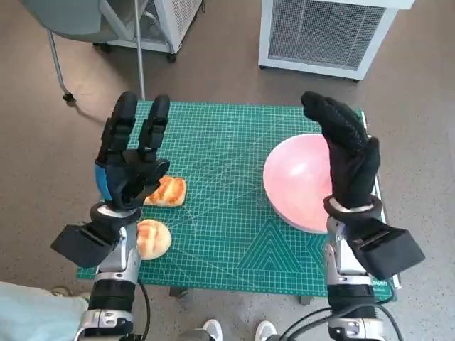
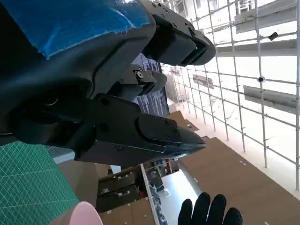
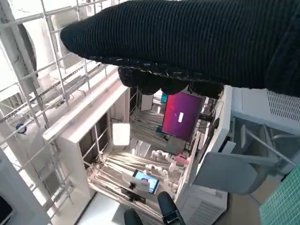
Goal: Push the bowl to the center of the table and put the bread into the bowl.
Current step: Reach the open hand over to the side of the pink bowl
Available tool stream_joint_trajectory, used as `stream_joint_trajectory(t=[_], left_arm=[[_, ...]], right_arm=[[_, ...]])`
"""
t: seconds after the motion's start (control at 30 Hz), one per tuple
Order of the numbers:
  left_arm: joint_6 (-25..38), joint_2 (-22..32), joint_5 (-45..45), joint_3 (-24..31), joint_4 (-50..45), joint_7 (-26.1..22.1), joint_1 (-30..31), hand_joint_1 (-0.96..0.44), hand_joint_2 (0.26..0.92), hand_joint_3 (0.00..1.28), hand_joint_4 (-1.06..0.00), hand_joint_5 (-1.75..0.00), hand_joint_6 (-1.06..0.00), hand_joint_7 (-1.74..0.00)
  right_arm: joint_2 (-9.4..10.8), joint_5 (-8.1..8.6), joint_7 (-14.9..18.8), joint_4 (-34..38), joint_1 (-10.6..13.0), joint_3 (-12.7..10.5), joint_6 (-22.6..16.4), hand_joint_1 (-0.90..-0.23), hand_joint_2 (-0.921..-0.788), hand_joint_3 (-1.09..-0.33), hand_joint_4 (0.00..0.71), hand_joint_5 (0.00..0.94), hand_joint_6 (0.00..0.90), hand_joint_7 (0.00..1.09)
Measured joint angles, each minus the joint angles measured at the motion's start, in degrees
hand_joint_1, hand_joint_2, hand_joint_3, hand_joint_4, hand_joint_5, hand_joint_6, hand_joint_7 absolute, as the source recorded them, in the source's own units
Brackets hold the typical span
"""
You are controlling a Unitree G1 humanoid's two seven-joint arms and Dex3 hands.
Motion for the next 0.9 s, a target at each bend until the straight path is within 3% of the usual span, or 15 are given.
stream_joint_trajectory(t=[0.23, 0.47, 0.9], left_arm=[[0.11, -0.08, -0.01, -0.34, -0.47, 0.12, 0.35, -0.11, 0.921, 0.09, -0.34, 0.0, -0.5, 0.0], [0.35, -0.16, -0.02, -0.58, -1.97, 0.12, 1.2, -0.11, 0.921, 0.09, -0.33, 0.0, -0.5, 0.0], [0.22, 0.39, -0.29, -0.19, -2.14, -0.14, 2.51, -0.13, 0.921, 0.1, -0.33, 0.0, -0.5, 0.0]], right_arm=[[-0.44, -0.04, -0.01, -0.57, 0.73, -0.53, 0.04, -0.518, -0.921, -0.807, 0.287, 0.0, -0.001, 0.66], [-2.88, -0.37, -0.64, -0.5, 1.66, -3.67, -1.04, -0.528, -0.921, -0.797, 0.288, 0.002, -0.001, 0.64], [-8.68, -5.9, -11.43, 5.13, 6.28, -13.59, -6.43, -0.499, -0.921, -0.822, 0.291, 0.003, -0.001, 0.62]])
